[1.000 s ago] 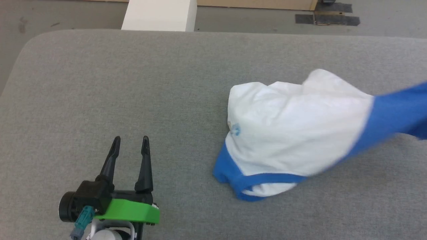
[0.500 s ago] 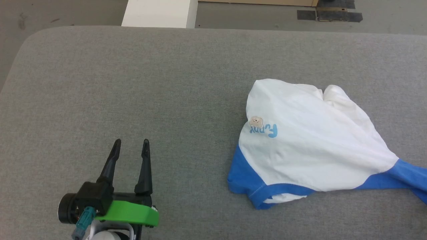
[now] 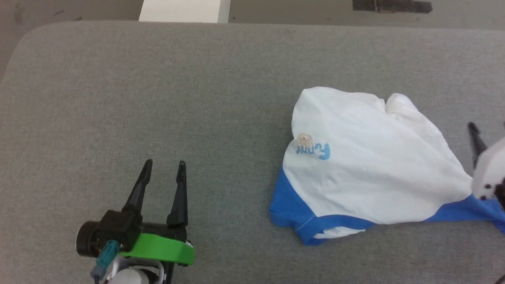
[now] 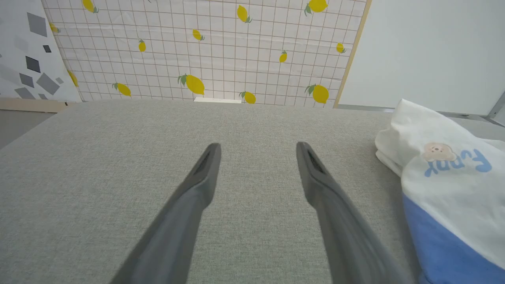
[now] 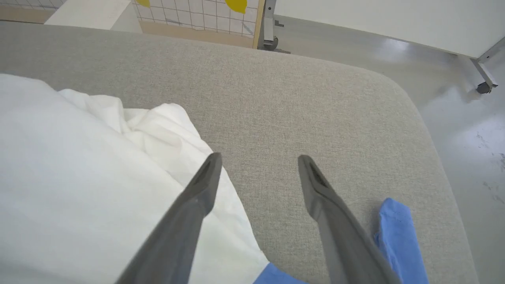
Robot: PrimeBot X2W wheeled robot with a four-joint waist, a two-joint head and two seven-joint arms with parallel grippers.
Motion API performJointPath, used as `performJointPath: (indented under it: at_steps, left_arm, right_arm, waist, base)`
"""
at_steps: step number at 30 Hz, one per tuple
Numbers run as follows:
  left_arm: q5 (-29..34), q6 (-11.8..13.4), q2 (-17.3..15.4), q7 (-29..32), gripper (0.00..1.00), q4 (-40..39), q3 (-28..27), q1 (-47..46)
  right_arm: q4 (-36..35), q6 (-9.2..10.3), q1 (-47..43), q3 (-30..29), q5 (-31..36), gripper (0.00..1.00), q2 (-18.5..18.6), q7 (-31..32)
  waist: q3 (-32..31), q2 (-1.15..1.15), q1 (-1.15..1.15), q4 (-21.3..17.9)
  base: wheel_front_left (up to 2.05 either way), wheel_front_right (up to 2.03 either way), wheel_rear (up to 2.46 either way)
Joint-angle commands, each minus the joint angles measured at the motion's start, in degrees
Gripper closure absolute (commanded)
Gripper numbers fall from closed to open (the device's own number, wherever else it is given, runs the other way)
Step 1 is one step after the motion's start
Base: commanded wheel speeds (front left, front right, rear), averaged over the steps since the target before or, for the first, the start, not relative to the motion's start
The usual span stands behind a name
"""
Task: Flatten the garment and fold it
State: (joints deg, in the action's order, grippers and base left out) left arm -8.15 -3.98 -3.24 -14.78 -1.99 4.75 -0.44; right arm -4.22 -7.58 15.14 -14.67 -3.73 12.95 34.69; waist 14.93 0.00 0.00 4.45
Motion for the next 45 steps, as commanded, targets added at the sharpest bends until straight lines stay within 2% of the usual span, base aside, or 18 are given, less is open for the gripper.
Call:
performJointPath:
  at_steps: [1, 5, 12, 13, 14, 16, 21, 26, 29, 30, 31, 33, 35, 36, 37, 38, 45]
  left_arm:
    - [-0.1, -0.2, 0.3, -0.2, 0.0, 0.2, 0.2, -1.3]
    - [-0.2, -0.3, 0.3, -0.2, 0.0, 0.5, 0.6, -2.2]
    - [-0.5, -0.4, 0.3, -0.2, 0.0, 1.3, 1.2, -3.0]
    - [-0.5, -0.4, 0.3, -0.2, 0.0, 1.4, 1.2, -2.9]
    - [-0.5, -0.3, 0.3, -0.2, 0.0, 1.4, 1.2, -2.9]
    - [-0.4, 0.0, 0.3, -0.2, 0.0, 1.5, 1.0, -2.4]
    - [-0.4, 0.2, 0.4, -0.2, 0.0, 1.3, 0.8, -2.2]
    - [-0.4, 0.2, 0.4, -0.2, 0.0, 0.9, 1.1, -3.1]
    - [-0.5, 0.3, 0.4, -0.2, 0.0, 0.8, 1.2, -3.7]
    - [-0.7, 0.4, 0.4, -0.2, 0.0, 1.1, 1.5, -3.9]
    - [-0.7, 0.5, 0.4, -0.2, 0.0, 1.2, 1.5, -3.9]
    - [-0.7, 0.6, 0.4, -0.2, 0.0, 1.5, 1.4, -3.7]
    - [-0.6, 0.6, 0.4, -0.2, 0.0, 1.7, 1.2, -3.5]
    - [-0.5, 0.6, 0.4, -0.2, 0.0, 1.8, 0.9, -3.4]
    - [-0.4, 0.5, 0.4, -0.2, 0.0, 1.8, 0.9, -3.4]
    - [-0.2, 0.5, 0.4, -0.2, 0.0, 1.9, 0.8, -3.5]
    - [0.8, 0.0, 0.4, -0.2, 0.0, 1.7, 0.4, -4.1]
  right_arm:
    - [1.2, 0.09, 1.7, 1.7, -0.4, 0.0, 0.8, 1.2]
    - [5.5, 0.09, 3.6, 5.9, -0.3, 0.0, 2.7, 3.3]
    - [14.8, 0.09, 3.9, 8.9, 0.2, 0.0, 4.8, 3.0]
    - [16.0, 0.09, 3.9, 9.2, 0.2, 0.66, 5.0, 2.8]
    - [16.7, 0.09, 3.9, 9.2, 0.2, 1.0, 5.2, 2.5]
    - [17.3, 0.09, 5.1, 9.4, 0.9, 1.0, 5.4, -0.1]
    - [13.5, 0.09, 12.5, 13.3, 1.2, 1.0, 7.6, -4.1]
    - [12.3, 0.09, 20.0, 11.6, 2.5, 1.0, 10.7, -6.4]
    - [13.5, 0.09, 22.1, 6.8, 5.4, 1.0, 13.6, -7.3]
    - [15.8, 0.09, 20.7, 0.7, 9.5, 1.0, 16.1, -7.6]
    - [16.8, 0.09, 19.3, -1.6, 11.1, 1.0, 16.7, -7.5]
    - [19.0, 0.09, 15.9, -5.5, 13.5, 1.0, 16.4, -6.8]
    - [20.5, 0.09, 13.5, -8.7, 14.2, 1.0, 14.3, -6.0]
    - [21.2, 0.09, 11.8, -10.3, 14.7, 0.64, 11.9, -6.6]
    - [21.4, 0.09, 11.4, -10.5, 14.8, 0.3, 11.3, -7.1]
    - [21.4, 0.09, 11.2, -10.7, 15.0, 0.0, 10.2, -8.1]
    - [17.5, 0.09, 13.6, -7.2, 13.0, 0.0, 4.7, -15.7]
  waist:
    - [1.8, 0.0, 0.0, 1.5]
    - [3.4, 0.0, 0.0, 3.3]
    - [4.4, 0.0, 0.0, 5.7]
    - [4.3, 0.0, 0.0, 5.9]
    - [4.2, 0.0, 0.0, 6.0]
    - [3.2, 0.0, 0.0, 5.7]
    - [2.5, 0.0, 0.0, 3.8]
    - [3.6, 0.0, 0.0, 3.4]
    - [4.7, 0.0, 0.0, 4.0]
    - [5.6, 0.0, 0.0, 4.8]
    - [5.9, 0.0, 0.0, 5.2]
    - [6.1, 0.0, 0.0, 5.6]
    - [6.1, 0.0, 0.0, 5.6]
    - [6.0, 0.0, 0.0, 5.4]
    - [6.0, 0.0, 0.0, 5.3]
    - [5.8, 0.0, 0.0, 5.0]
    - [3.9, 0.0, 0.0, 3.1]
  base:
    - [0.0, 0.0, 0.0]
    - [0.0, 0.0, 0.0]
    - [0.0, 0.0, 0.0]
    - [0.0, 0.0, 0.0]
    - [0.0, 0.0, 0.0]
    - [0.0, 0.0, 0.0]
    - [0.0, 0.0, 0.0]
    - [0.0, 0.0, 0.0]
    - [0.0, 0.0, 0.0]
    - [0.0, 0.0, 0.0]
    - [0.0, 0.0, 0.0]
    - [0.0, 0.0, 0.0]
    - [0.0, 0.0, 0.0]
    - [0.0, 0.0, 0.0]
    - [0.0, 0.0, 0.0]
    - [0.0, 0.0, 0.0]
    - [0.0, 0.0, 0.0]
